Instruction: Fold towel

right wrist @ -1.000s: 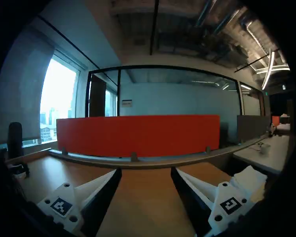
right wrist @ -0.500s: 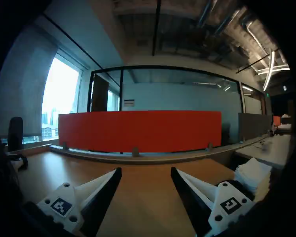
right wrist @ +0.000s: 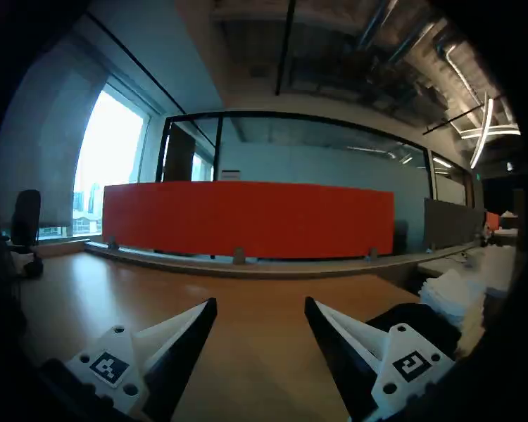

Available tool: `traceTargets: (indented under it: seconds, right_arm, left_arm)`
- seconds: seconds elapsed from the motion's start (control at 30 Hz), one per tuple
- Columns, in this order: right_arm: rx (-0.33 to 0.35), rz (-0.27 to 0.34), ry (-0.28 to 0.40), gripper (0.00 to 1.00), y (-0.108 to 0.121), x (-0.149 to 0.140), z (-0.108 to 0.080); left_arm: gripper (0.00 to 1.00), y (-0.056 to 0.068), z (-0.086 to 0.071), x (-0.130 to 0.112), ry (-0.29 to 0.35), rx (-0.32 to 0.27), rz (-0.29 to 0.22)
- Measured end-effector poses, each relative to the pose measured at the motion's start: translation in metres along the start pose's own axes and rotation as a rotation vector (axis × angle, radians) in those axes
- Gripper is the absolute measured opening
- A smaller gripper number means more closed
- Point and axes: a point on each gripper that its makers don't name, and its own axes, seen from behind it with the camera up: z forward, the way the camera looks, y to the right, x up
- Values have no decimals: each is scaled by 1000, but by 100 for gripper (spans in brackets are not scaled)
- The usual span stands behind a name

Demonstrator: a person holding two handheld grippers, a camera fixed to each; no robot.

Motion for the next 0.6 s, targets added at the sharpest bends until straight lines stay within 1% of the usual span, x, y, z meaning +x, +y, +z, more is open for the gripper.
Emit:
traceTargets:
  seconds: [0.3,0.6]
  right_arm:
    - [4,40,-11,97,3,-11,1]
    - [-3,34,-22,97,5,-22,1]
  left_arm:
    - [99,0,1,0,0,0,0]
    - [99,1,0,0,0,0,0]
